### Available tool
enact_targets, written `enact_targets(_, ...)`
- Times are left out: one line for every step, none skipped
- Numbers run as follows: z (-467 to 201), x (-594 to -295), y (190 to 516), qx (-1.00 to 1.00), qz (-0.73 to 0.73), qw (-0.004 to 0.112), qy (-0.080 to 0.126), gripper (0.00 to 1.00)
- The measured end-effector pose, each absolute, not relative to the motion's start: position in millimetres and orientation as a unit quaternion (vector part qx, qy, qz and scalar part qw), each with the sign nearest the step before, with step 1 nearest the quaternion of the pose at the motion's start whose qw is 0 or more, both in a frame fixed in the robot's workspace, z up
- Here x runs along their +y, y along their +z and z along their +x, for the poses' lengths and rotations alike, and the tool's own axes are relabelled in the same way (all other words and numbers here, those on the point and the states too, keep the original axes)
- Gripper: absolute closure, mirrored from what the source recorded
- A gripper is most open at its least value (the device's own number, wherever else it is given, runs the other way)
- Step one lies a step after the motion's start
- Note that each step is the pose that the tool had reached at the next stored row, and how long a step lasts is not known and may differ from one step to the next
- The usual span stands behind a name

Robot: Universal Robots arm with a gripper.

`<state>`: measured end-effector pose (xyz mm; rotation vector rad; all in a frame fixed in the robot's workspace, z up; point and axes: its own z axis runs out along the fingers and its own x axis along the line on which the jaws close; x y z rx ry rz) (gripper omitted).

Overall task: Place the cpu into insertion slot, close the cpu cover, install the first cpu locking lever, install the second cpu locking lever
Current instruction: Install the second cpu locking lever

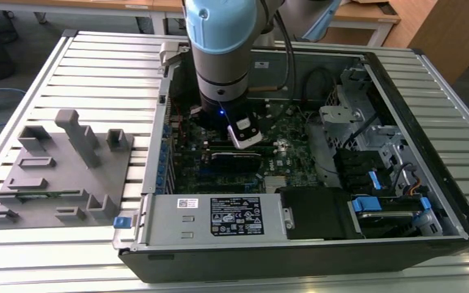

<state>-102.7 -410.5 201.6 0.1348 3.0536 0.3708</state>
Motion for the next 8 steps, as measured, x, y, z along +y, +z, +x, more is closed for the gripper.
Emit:
enact_targets(-102.7,-411.0,201.6,0.991,0.044,0.031,0.121,0.89)
enact_targets(-102.7,-411.5,201.5,0.991,0.044,0.031,0.122,0.89)
enact_targets(-102.7,-412.0,201.3,0.991,0.044,0.031,0.122,0.89)
enact_targets(-102.7,-412.5,201.1,0.991,0.044,0.031,0.122,0.89)
enact_targets(-102.7,-413.0,200.9,0.991,0.044,0.031,0.122,0.89)
enact_targets(-102.7,-413.2,200.5,0.991,0.044,0.031,0.122,0.89)
enact_targets(-102.7,-413.2,200.2,0.991,0.044,0.031,0.122,0.89)
enact_targets(-102.7,-413.3,199.9,0.991,0.044,0.031,0.122,0.89)
